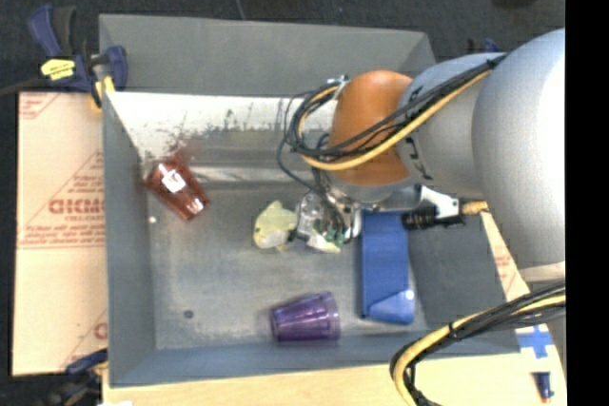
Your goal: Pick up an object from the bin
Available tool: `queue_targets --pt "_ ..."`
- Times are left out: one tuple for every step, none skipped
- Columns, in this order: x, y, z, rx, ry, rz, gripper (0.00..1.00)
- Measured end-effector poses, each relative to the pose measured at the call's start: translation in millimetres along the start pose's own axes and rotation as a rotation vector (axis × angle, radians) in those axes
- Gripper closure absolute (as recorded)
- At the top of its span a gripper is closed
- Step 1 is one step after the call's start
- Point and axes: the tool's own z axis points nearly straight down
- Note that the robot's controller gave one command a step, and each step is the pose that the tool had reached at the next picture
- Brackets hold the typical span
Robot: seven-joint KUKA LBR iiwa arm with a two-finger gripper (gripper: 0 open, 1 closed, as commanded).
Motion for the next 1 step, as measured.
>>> queue_targets --pt "-1.4 0.1 -51.8 -0.002 -0.003 -0.003 1.00"
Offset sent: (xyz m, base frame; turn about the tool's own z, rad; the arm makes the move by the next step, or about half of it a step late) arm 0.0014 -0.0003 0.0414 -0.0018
